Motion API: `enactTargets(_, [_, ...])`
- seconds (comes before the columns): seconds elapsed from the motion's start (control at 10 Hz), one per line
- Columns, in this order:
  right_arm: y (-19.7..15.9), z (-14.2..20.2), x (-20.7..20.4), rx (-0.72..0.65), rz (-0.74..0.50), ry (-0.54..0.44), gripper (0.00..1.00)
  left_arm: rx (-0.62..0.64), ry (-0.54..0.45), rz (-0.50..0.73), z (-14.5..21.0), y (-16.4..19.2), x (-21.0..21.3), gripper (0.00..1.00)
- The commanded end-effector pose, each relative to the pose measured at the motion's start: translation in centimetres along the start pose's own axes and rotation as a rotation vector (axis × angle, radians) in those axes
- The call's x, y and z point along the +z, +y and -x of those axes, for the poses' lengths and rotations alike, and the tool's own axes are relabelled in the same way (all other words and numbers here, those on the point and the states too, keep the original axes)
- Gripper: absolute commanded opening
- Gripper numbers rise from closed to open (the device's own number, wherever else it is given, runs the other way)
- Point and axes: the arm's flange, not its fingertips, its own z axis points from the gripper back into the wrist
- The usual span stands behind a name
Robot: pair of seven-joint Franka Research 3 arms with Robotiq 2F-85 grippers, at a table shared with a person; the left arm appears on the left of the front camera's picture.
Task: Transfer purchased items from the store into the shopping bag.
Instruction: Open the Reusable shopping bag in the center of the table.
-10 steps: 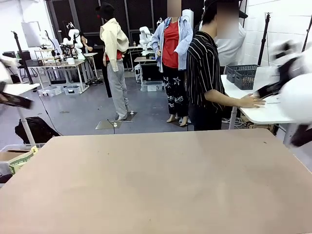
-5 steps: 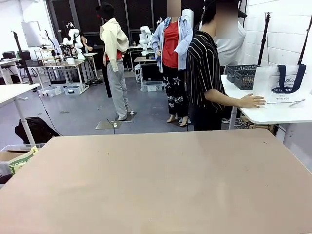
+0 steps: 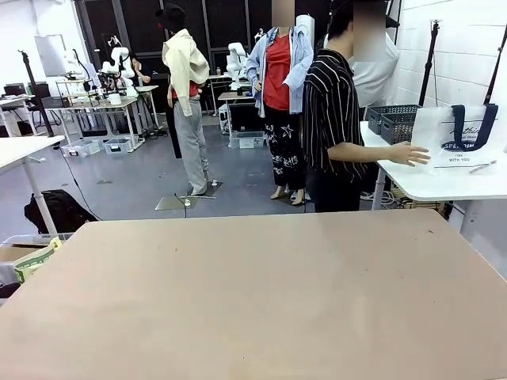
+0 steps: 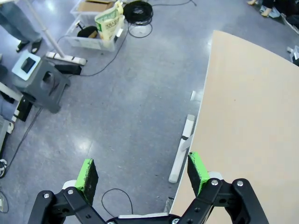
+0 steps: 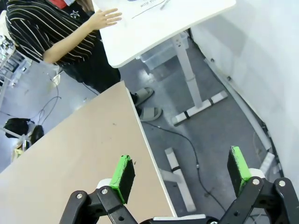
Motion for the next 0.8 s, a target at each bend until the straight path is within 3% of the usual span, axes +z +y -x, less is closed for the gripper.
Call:
enactTargets(0.0, [0.04,-0.07,0.34,0.002,0.014,0.005,1.0,-0.009,0.007,-0.015,0.12,0.16,0.32,1.0])
enactTargets(0.7, [0.04,-0.07,0.34,0.002,0.014,0.005,1.0,-0.009,0.007,-0.015,0.12,0.16,0.32,1.0])
